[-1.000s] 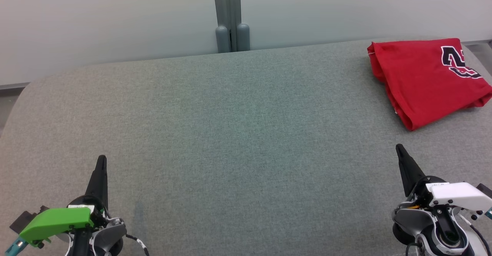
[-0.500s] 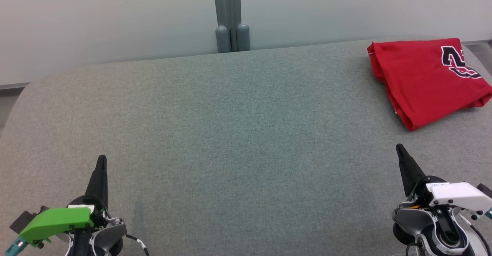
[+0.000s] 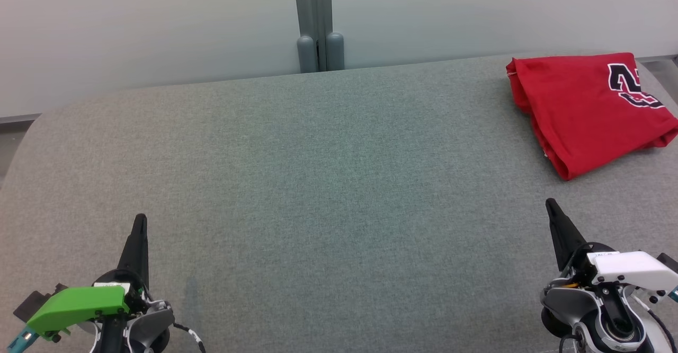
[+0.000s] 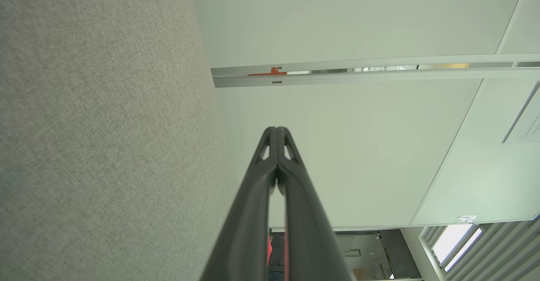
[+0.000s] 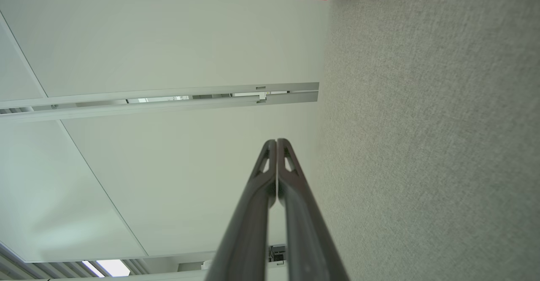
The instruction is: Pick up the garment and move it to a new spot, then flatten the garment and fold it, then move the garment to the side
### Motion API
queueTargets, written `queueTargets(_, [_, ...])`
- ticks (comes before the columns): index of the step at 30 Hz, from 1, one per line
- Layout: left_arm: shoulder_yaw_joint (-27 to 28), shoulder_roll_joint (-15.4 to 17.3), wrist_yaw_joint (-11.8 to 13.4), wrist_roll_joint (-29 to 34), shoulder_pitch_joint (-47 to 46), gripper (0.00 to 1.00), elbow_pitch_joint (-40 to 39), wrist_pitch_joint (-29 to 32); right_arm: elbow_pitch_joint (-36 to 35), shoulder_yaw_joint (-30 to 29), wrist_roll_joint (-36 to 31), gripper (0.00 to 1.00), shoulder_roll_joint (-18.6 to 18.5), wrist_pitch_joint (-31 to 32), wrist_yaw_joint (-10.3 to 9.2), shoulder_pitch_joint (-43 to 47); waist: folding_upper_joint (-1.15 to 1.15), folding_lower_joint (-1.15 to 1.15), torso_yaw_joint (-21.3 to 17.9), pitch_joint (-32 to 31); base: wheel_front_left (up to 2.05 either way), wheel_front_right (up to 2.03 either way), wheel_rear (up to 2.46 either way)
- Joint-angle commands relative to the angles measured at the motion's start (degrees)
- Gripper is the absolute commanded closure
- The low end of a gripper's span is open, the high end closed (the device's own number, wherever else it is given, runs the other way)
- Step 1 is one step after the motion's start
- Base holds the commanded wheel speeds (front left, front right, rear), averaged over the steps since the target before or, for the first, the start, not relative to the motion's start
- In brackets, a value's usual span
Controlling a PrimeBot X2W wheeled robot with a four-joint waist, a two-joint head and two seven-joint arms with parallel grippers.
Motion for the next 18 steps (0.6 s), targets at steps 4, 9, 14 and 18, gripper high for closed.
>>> queueTargets(4, [0.14, 0.04, -0.20, -0.13, -0.63, 1.00, 0.08, 0.20, 0.10, -0.16, -0.35, 1.00, 0.06, 0.16, 0.02, -0.35, 0.00, 0.00, 0.00, 0.00, 0.00, 0.00, 0.00])
queueTargets(9, [0.14, 0.04, -0.20, -0.13, -0.63, 1.00, 0.08, 0.20, 0.11, -0.21, -0.40, 1.00, 0.07, 0.21, 0.02, -0.36, 0.00, 0.00, 0.00, 0.00, 0.00, 0.00, 0.00])
queueTargets(14, [0.14, 0.04, -0.20, -0.12, -0.63, 1.00, 0.08, 0.20, 0.11, -0.24, -0.44, 1.00, 0.07, 0.26, 0.02, -0.36, 0.00, 0.00, 0.00, 0.00, 0.00, 0.00, 0.00])
queueTargets(18, [0.13, 0.04, -0.20, -0.12, -0.63, 1.00, 0.08, 0.19, 0.11, -0.26, -0.48, 1.00, 0.09, 0.28, 0.02, -0.36, 0.00, 0.00, 0.00, 0.00, 0.00, 0.00, 0.00])
